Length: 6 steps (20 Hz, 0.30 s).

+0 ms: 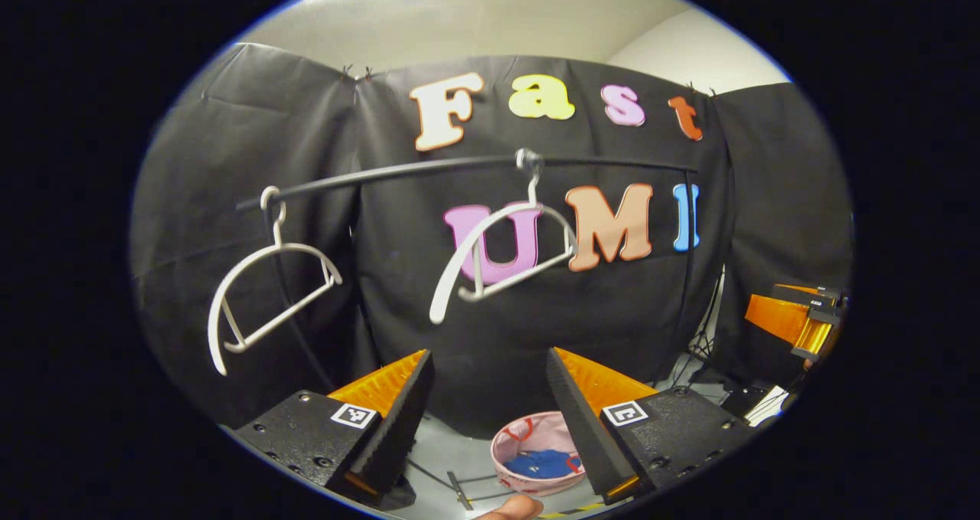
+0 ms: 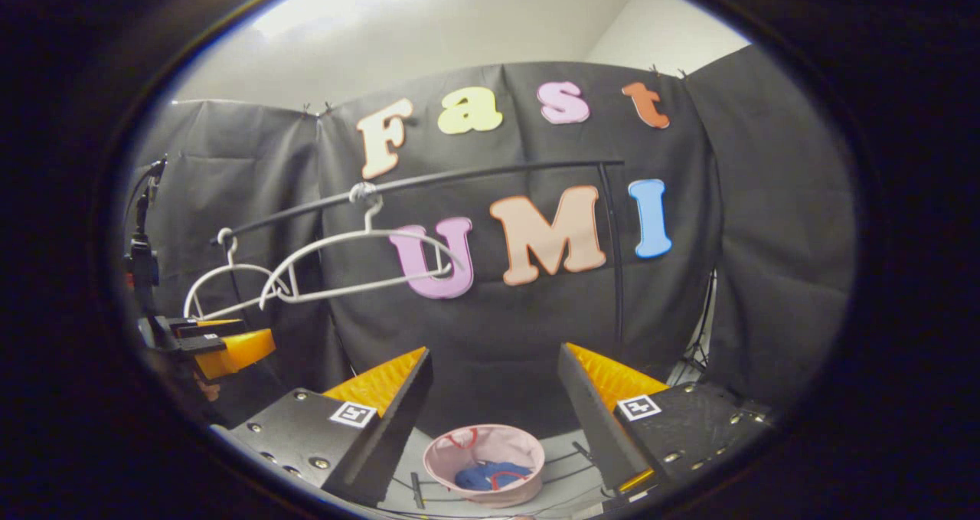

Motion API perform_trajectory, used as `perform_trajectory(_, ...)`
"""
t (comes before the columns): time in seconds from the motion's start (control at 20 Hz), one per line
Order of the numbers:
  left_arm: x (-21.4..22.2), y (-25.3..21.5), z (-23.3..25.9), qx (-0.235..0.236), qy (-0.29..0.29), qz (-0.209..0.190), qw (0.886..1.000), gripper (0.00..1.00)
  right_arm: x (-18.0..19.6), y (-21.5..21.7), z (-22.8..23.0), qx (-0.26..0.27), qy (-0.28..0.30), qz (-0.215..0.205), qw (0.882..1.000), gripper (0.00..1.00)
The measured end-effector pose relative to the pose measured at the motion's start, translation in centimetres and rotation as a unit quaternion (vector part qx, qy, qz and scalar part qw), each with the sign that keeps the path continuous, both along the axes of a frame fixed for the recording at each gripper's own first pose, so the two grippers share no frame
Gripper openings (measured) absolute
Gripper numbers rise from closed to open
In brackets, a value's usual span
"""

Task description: Grasp the clothes on the hanger with both hands and then place them into the laundry hamper below.

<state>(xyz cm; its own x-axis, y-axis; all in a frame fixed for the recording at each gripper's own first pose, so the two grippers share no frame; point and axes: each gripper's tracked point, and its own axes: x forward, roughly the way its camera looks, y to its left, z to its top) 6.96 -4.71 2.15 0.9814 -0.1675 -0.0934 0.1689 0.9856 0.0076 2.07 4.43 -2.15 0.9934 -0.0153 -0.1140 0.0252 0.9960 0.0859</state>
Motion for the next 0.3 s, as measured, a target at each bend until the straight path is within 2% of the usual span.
perform_trajectory(0.15, -1.1, -2.5, 2.1, -0.012, -0.033, -0.036, 0.999, 0.91, -1.1, -2.6, 0.9, 0.001, -0.024, -0.02, 1.0, 1.0)
perform_trajectory(0.3, -1.4, -4.0, 3.0, 0.013, -0.052, -0.054, 0.997, 0.92, -2.2, -4.1, -0.7, -0.018, -0.012, -0.025, 0.999, 0.98)
